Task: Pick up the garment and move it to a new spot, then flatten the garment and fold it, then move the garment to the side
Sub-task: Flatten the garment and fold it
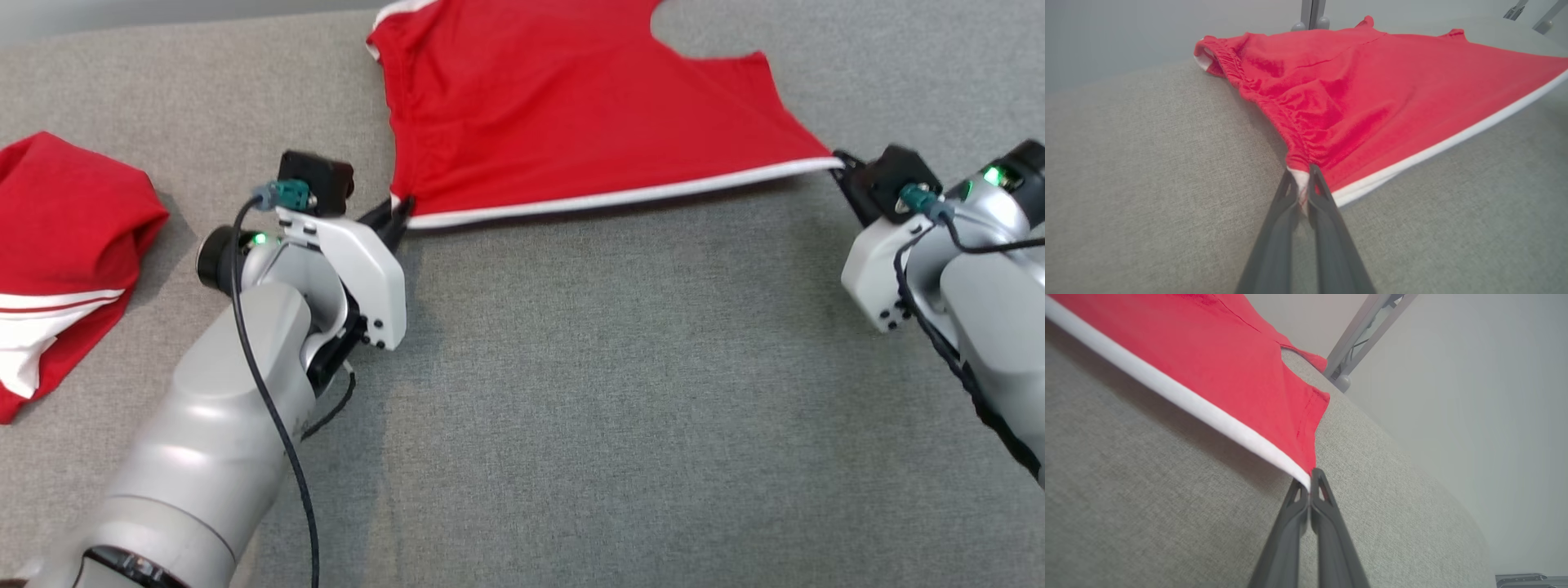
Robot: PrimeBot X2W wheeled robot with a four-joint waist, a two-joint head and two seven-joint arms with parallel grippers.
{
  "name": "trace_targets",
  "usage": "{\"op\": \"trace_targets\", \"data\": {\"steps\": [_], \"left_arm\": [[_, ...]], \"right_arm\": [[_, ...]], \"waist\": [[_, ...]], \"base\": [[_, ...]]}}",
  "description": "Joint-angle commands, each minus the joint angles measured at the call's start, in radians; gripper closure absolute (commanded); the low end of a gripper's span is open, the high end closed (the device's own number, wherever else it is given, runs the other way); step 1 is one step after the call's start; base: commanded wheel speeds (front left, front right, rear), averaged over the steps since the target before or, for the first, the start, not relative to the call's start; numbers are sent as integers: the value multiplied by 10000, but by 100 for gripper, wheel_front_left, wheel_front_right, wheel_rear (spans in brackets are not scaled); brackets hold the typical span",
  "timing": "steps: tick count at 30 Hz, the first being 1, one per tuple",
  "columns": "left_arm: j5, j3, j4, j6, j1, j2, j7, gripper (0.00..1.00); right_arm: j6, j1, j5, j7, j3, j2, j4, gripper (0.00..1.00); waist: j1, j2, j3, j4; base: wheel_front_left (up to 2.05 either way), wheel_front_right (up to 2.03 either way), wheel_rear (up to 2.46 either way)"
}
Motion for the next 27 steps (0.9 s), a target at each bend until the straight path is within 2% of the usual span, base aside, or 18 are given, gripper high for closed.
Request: {"op": "trace_targets", "data": {"steps": [1, 6, 11, 15, 22, 27], "left_arm": [[-108, -100, 12, 8, 311, 212, -39, 100], [-315, -421, -156, 8, 712, 305, 182, 100], [-806, -679, -633, 7, 1350, 361, 352, 100], [-1291, -939, -1279, 7, 1983, 539, 582, 100], [-2356, -1248, -2765, 7, 3184, 1154, 1321, 100], [-3015, -1258, -3874, 7, 4116, 1586, 1698, 100]], "right_arm": [[-25, 293, 400, 129, 362, -272, 123, 100], [-27, 565, 1382, 677, 1462, -560, -176, 100], [-28, 873, 2852, 1412, 3110, -1513, -1161, 100], [-27, 1108, 4457, 2086, 4137, -2414, -2844, 100], [-27, 1776, 5790, 3898, 4417, -4177, -5876, 100], [-27, 2357, 6489, 5129, 4409, -5213, -7526, 100]], "waist": [[0, 0, -281, -34], [0, 0, -608, -54], [0, 0, -1036, -9], [0, 0, -1401, 21], [0, 0, -2012, 26], [0, 0, -2446, -14]], "base": [[0, 0, 0], [0, 0, 0], [0, 0, 0], [0, 0, 0], [0, 0, 0], [0, 0, 0]]}}
